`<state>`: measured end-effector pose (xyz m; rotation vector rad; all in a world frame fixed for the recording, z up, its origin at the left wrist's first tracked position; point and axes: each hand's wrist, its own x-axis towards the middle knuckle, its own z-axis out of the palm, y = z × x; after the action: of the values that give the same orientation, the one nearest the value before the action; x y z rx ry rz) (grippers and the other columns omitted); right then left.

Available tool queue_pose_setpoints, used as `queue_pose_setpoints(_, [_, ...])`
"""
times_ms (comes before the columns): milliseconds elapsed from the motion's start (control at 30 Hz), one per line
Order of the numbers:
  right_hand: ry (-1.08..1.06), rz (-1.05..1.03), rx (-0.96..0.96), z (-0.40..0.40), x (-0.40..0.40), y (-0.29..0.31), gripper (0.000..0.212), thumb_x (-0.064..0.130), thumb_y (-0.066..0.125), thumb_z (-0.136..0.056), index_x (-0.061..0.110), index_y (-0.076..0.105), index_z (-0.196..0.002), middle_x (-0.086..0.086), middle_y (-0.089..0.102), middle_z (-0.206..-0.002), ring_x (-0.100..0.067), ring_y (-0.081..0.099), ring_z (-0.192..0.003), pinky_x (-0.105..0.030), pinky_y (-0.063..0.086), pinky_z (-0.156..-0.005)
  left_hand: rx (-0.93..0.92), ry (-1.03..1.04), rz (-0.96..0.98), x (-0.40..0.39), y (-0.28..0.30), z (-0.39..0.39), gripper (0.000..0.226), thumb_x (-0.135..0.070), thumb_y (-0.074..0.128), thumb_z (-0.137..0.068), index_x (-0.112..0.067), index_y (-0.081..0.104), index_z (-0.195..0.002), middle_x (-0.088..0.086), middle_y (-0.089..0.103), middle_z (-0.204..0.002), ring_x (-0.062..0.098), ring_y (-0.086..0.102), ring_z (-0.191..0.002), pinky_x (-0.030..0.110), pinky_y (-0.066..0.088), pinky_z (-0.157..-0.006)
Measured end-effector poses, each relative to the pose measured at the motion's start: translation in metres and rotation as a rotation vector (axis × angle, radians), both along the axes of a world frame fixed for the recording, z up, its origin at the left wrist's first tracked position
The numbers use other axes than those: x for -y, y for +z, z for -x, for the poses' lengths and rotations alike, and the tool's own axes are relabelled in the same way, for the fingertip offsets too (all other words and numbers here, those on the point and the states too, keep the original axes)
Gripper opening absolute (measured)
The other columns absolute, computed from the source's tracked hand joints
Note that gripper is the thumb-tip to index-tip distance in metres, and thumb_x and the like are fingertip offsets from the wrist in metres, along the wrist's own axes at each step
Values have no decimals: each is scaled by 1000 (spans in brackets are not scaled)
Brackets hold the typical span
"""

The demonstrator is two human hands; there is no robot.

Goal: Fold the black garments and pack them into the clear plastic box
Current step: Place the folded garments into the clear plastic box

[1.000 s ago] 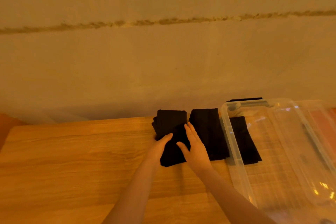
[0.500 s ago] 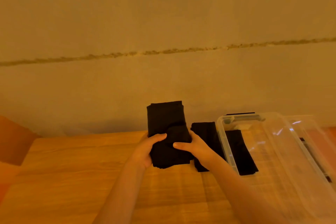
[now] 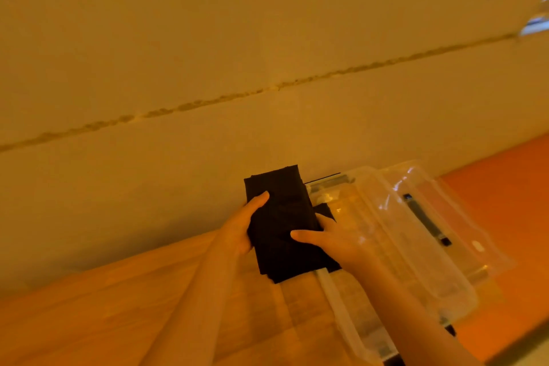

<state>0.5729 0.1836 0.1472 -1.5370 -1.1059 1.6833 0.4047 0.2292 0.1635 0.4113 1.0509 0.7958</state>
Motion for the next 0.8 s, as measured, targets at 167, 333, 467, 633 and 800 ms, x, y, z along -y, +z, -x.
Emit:
queue_pose_setpoints(167, [-28,8,-115,-65,10,-12,93,41,88,-40,27,50,-125,4,64,-114,-11,65,-99,-25,55,-74,-45,-86,6,-11,-4,-67,16,-23,67,-81,-11,67,-91,8,74,-77,26,65,-87,38,52,-74])
queue_pose_setpoints(333, [-89,-20,-208,-125,3,-34,79,22,82,-61,24,46,-132,5,63,-116,-7,65,-96,-20,54,-68,-116,82,-102,-16,-34,-131,30,-21,71,-80,-17,64,-109,11,69,-106,25,66,-97,41,54,-82])
queue_pose_setpoints(467, [-97,-39,-131,-144,-15,-56,52,5,65,-82,22,47,-128,12,60,-106,0,59,-89,-11,50,-60,-301,238,-92,-24,-70,-163,62,-36,70,-80,-20,45,-135,6,56,-128,23,56,-115,44,49,-96])
queue_pose_setpoints(633, [-137,38,-118,-147,-33,-101,45,11,59,-89,21,47,-130,8,60,-110,-7,59,-95,-10,50,-57,-584,300,-83,-32,-108,-186,70,-42,62,-85,-19,31,-144,4,42,-143,24,42,-130,41,40,-106])
queue_pose_setpoints(800, [-85,78,-148,-142,-46,-137,36,12,55,-91,28,48,-123,12,60,-104,-2,58,-91,-12,51,-62,-798,375,-87,-40,-133,-186,60,-36,56,-90,-13,35,-141,8,45,-141,24,43,-130,36,39,-106])
